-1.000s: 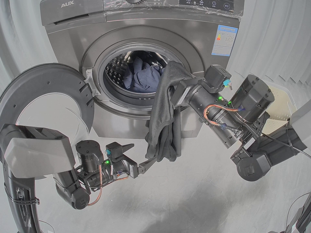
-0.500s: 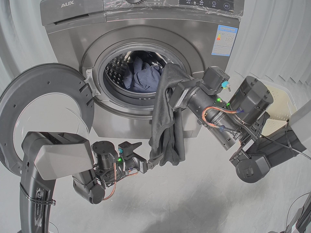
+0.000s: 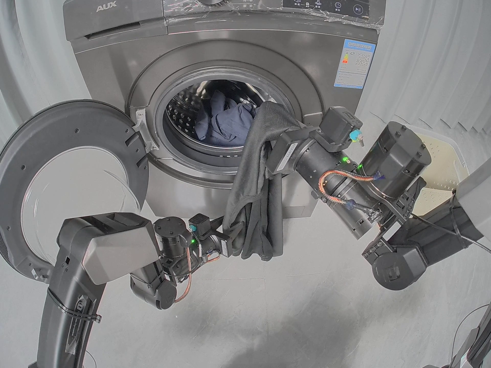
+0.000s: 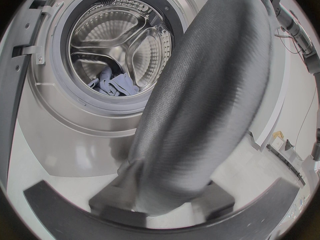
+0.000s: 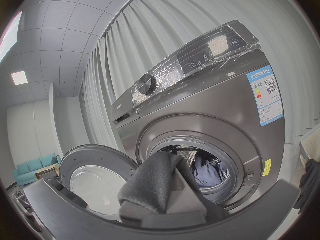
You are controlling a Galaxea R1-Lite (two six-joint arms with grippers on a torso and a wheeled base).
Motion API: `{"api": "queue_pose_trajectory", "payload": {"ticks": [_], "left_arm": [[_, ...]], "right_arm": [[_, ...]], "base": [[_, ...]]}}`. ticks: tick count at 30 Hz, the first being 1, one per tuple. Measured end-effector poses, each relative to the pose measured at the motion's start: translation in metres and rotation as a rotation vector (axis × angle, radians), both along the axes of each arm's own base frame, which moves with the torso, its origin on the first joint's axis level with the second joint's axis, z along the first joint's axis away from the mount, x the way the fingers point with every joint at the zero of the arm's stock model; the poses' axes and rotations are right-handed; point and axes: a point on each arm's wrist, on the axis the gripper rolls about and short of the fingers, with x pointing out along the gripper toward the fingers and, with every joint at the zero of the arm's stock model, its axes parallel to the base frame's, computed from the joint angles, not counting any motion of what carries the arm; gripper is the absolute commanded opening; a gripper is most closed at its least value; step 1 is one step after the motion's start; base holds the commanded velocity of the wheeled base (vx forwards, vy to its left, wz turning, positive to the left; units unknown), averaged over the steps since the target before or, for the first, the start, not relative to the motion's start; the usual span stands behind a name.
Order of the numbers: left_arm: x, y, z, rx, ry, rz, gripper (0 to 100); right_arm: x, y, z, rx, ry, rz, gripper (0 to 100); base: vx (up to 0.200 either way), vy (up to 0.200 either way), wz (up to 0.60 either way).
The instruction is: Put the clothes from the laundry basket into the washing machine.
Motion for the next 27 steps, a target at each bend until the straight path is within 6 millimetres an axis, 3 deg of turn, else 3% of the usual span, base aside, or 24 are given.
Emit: {"api": "queue_pose_trajectory", "payload": {"ticks": [6,12,16,27], "left_arm": [[0.007,0.001,0.002,-0.013,-0.021,0.017,0],[0.007,0.016,0.023,-0.023,-0.047,0.048,0],[-0.006,0.030,0.047,-0.024,-0.052,0.057,0],[-0.045,0.065,0.136,-0.083,-0.189,0.056,0]], "right_arm": [[0.000,-0.002,-0.005,-0.008,0.018,-0.012,0],[0.005,-0.015,-0.016,-0.032,0.056,-0.045,0],[0.011,-0.030,-0.028,-0.052,0.095,-0.080,0],[0.016,-0.068,-0.071,-0.128,0.243,-0.162,0]], "base": [[0.000,0.000,0.00],[0.000,0.000,0.00],[0.000,0.000,0.00],[0.000,0.000,0.00]]}}
